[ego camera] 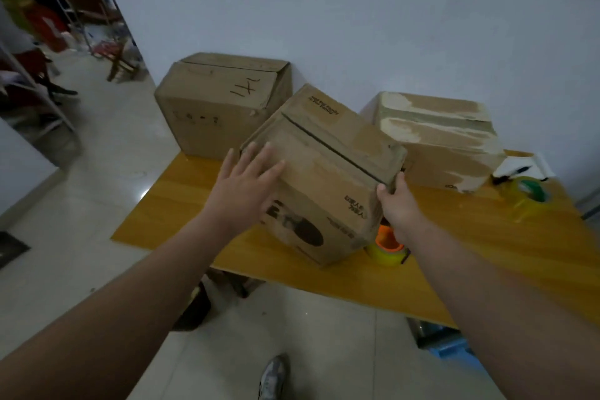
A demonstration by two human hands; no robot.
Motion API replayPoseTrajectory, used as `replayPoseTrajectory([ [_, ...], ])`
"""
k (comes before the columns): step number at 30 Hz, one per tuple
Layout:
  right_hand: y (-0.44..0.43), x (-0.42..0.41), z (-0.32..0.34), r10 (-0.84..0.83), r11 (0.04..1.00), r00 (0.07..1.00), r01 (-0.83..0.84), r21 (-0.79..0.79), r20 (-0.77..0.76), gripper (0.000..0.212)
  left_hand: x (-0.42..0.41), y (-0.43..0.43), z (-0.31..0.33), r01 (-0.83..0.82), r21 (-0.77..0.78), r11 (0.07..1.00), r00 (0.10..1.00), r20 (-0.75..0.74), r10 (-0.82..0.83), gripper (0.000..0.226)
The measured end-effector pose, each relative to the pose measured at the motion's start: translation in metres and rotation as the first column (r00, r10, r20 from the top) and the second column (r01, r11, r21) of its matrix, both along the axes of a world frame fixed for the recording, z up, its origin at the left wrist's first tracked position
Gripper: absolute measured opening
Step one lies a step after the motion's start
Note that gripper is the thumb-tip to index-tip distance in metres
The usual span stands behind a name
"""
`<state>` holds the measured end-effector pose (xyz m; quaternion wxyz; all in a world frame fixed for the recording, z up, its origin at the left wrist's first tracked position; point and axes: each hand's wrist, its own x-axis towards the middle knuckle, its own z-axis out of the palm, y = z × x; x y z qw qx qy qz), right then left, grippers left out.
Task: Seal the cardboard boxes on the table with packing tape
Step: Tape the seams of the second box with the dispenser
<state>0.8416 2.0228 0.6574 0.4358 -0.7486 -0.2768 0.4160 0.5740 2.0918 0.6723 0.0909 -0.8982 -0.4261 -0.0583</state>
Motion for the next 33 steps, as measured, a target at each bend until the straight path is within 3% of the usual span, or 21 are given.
replayPoseTrajectory([
  [1, 0.005, -0.001, 0.005, 0.029, 0.999, 0.999, -0.03, 0.022, 0.044, 0.064, -0.007, 0.003, 0.002, -0.052, -0.062, 0.997, 0.997, 0.047, 0.055, 0.066],
  [3, 0.016, -0.008, 0.013, 0.055, 0.998, 0.959, -0.058, 0.004, 0.277, 0.062, -0.016, 0.006, 0.003, -0.087, -0.169, 0.982, 0.983, 0.145, 0.112, 0.07],
  [5, 0.027, -0.021, 0.022, 0.053, 0.996, 0.854, -0.011, -0.084, 0.518, 0.055, -0.026, 0.006, 0.002, -0.125, -0.208, 0.97, 0.961, 0.218, 0.17, 0.068],
  [6, 0.034, -0.026, 0.026, 0.074, 0.993, 0.819, -0.005, -0.122, 0.569, 0.051, -0.033, 0.007, 0.0, -0.134, -0.22, 0.966, 0.956, 0.226, 0.184, 0.064],
  [10, 0.053, -0.035, 0.032, 0.148, 0.982, 0.745, -0.033, -0.186, 0.65, 0.029, -0.06, 0.023, -0.008, 0.01, -0.202, 0.979, 0.974, 0.223, 0.036, 0.036],
  [12, 0.06, -0.034, 0.032, 0.139, 0.985, 0.706, -0.024, -0.173, 0.695, 0.019, -0.07, 0.04, -0.008, 0.022, -0.162, 0.987, 0.983, 0.184, 0.008, 0.049],
  [15, 0.068, -0.035, 0.028, 0.083, 0.995, 0.708, -0.014, -0.104, 0.701, 0.014, -0.075, 0.07, -0.006, 0.06, -0.133, 0.989, 0.998, 0.002, -0.061, 0.069],
  [19, 0.068, -0.037, 0.018, 0.128, 0.99, 0.669, -0.039, -0.137, 0.732, 0.035, -0.065, 0.104, 0.001, 0.316, -0.1, 0.943, 0.921, -0.208, -0.33, 0.069],
  [22, 0.055, -0.045, 0.01, 0.068, 0.988, 0.595, 0.072, -0.137, 0.801, 0.045, -0.054, 0.113, 0.008, 0.509, -0.097, 0.856, 0.838, -0.172, -0.518, 0.064],
  [24, 0.042, -0.055, 0.003, -0.036, 0.987, 0.666, 0.14, -0.078, 0.745, 0.056, -0.048, 0.11, 0.007, 0.609, -0.094, 0.788, 0.772, -0.161, -0.615, 0.06],
  [26, 0.03, -0.07, -0.005, -0.159, 0.983, 0.813, 0.185, 0.01, 0.56, 0.077, -0.044, 0.1, -0.002, 0.653, -0.066, 0.755, 0.748, -0.1, -0.656, 0.06],
  [28, 0.023, -0.087, -0.012, -0.241, 0.97, 0.901, 0.215, 0.111, 0.362, 0.092, -0.042, 0.089, -0.01, 0.646, -0.038, 0.763, 0.762, -0.035, -0.647, 0.065],
  [31, 0.026, -0.107, -0.02, -0.239, 0.967, 0.924, 0.198, 0.162, 0.298, 0.099, -0.038, 0.077, -0.02, 0.609, -0.01, 0.793, 0.792, 0.061, -0.608, 0.073],
  [33, 0.033, -0.107, -0.022, -0.189, 0.978, 0.92, 0.145, 0.15, 0.343, 0.089, -0.034, 0.074, -0.025, 0.569, -0.003, 0.823, 0.82, 0.089, -0.566, 0.077],
])
